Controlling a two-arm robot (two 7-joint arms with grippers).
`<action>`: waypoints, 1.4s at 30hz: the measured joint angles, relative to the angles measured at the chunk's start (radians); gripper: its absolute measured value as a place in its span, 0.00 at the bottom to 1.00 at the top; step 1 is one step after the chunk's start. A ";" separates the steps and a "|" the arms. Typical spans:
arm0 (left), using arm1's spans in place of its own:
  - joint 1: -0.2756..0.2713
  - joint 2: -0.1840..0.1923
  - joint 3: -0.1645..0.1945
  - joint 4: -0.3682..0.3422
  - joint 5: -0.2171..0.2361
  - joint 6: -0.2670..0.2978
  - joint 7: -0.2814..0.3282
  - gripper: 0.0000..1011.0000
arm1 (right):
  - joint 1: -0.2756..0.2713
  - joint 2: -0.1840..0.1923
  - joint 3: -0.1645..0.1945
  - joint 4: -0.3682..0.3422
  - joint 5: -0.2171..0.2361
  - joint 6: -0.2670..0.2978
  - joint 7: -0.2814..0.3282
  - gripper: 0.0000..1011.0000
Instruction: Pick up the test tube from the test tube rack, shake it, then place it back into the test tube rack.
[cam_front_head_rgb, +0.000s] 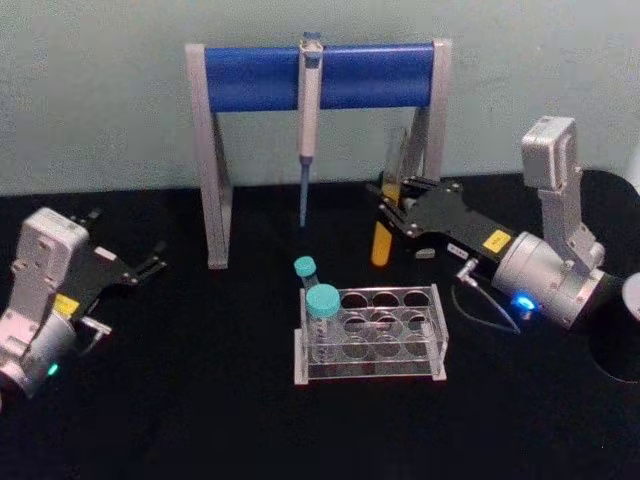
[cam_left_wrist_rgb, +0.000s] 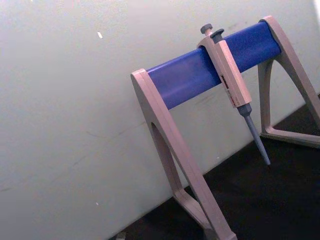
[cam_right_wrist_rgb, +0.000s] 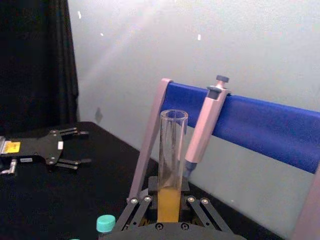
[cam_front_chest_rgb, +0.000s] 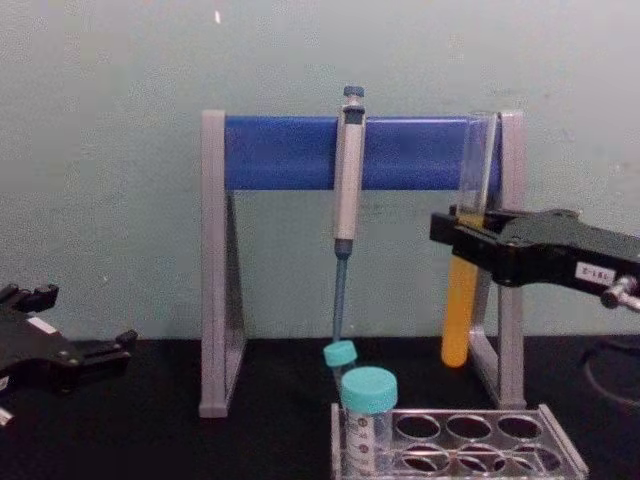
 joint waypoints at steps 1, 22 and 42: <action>0.000 0.000 0.000 0.000 0.000 0.000 0.000 0.99 | 0.002 -0.001 -0.003 0.002 0.001 0.000 0.002 0.23; 0.000 0.000 0.000 0.000 0.000 0.000 0.000 0.99 | -0.096 0.060 0.042 -0.102 0.001 0.038 -0.080 0.23; 0.000 0.000 0.000 0.000 0.000 0.000 0.000 0.99 | -0.072 0.035 -0.017 -0.083 0.033 0.027 0.004 0.23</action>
